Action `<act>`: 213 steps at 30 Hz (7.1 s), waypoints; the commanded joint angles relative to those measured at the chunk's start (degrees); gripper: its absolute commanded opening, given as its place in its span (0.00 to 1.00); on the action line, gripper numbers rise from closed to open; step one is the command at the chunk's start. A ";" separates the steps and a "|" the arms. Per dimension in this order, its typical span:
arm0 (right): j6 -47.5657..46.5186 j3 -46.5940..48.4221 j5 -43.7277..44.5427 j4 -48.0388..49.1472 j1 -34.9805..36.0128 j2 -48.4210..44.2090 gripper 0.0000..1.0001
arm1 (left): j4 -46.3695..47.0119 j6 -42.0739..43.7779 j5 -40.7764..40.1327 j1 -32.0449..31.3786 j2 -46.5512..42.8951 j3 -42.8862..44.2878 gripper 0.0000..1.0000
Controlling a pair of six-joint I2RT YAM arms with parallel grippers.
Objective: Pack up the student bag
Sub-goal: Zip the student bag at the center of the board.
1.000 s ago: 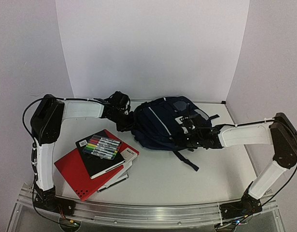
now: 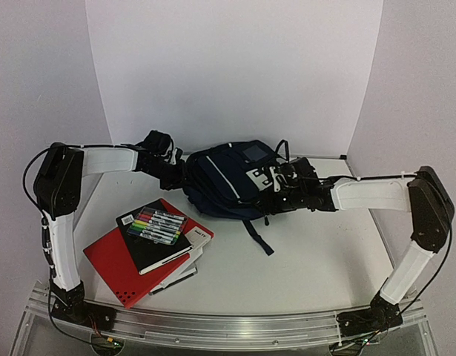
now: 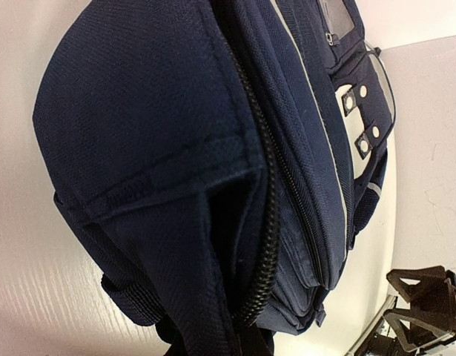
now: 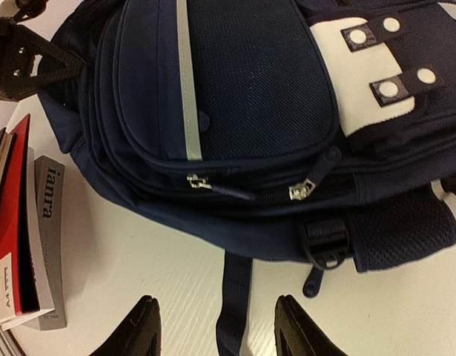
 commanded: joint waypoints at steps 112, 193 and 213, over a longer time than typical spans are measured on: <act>5.51 20.59 -8.13 1.96 -7.93 24.81 0.00 | 11.39 -5.01 6.45 1.54 -7.40 -8.03 0.00; -14.44 29.88 2.15 -9.07 -6.41 30.37 0.13 | 15.42 -8.25 3.25 -4.08 -6.45 -11.50 0.00; -3.66 6.19 -6.64 11.44 -5.38 10.64 0.00 | 20.78 -13.44 1.68 -4.08 -5.16 -13.35 0.00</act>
